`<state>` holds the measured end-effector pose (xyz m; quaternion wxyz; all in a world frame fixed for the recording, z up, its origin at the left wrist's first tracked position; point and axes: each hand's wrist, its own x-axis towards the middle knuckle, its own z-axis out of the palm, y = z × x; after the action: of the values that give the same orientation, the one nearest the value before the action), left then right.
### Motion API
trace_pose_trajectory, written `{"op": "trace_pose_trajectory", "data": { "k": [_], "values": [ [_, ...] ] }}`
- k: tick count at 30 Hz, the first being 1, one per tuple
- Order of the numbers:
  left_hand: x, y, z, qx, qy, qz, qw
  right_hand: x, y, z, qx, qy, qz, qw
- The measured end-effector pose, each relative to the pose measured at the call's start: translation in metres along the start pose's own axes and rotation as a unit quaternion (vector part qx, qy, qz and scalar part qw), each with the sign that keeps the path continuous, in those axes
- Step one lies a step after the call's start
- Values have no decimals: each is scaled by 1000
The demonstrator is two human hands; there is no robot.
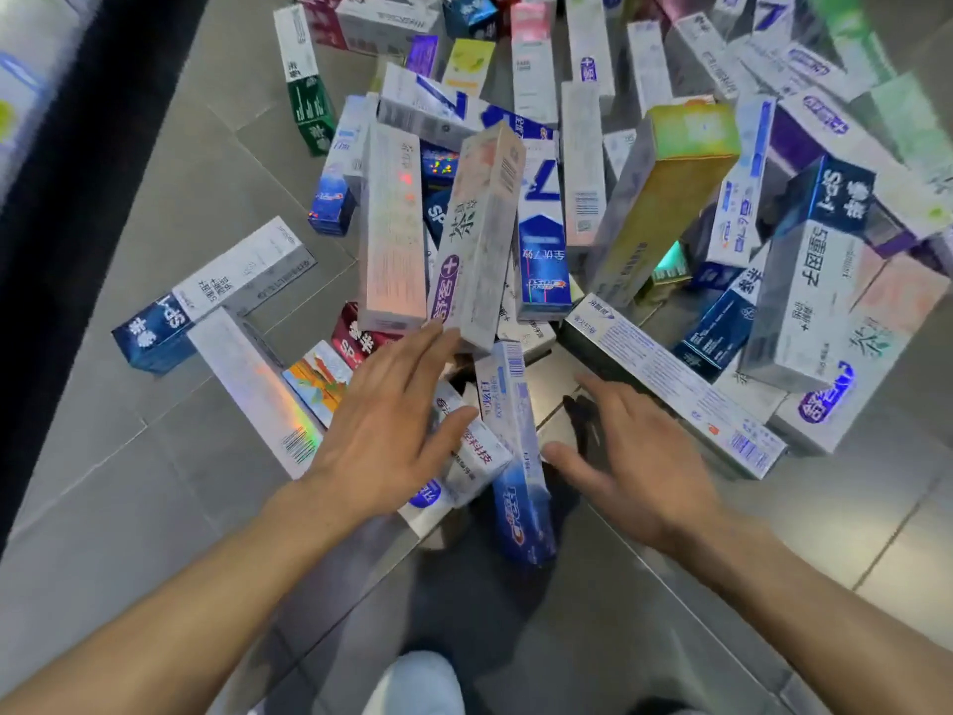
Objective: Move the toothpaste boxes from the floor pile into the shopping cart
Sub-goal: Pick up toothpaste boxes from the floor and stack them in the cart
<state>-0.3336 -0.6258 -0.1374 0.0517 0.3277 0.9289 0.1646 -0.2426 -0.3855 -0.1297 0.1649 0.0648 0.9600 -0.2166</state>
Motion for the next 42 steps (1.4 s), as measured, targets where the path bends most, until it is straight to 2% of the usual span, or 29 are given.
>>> {"op": "trace_pose_trajectory", "data": {
  "k": [3,6,8,12,15,17,21,25,28,34,42],
  "values": [
    [-8,-16,1,19,-5,30,999,6,-12,18,42,-15,-8,999],
    [-12,-27,-3,37,-26,6,999,13,-24,23,220,-37,57,973],
    [-18,-29,-7,25,-22,-41,999,16,-34,26,353,-71,110,926],
    [-35,-17,0,-85,17,-166,982,20,-41,45,427,-89,151,887],
    [-28,-16,9,-188,59,-264,944,23,-42,43,463,-118,157,864],
    [-14,-19,7,-220,79,-305,923,23,-40,36,513,-143,162,831],
    [2,-18,0,-301,66,-376,874,15,-41,31,575,-147,181,784],
    [-7,-8,6,-389,79,-399,827,9,-48,37,595,-109,192,773],
    [-15,-7,-1,-427,109,-417,794,12,-50,32,578,-106,190,786],
    [-29,-3,-5,-564,114,-459,678,9,-54,26,608,-135,207,755],
    [-8,20,-17,-583,68,-474,656,0,-66,20,670,-179,207,690]
  ]
}}
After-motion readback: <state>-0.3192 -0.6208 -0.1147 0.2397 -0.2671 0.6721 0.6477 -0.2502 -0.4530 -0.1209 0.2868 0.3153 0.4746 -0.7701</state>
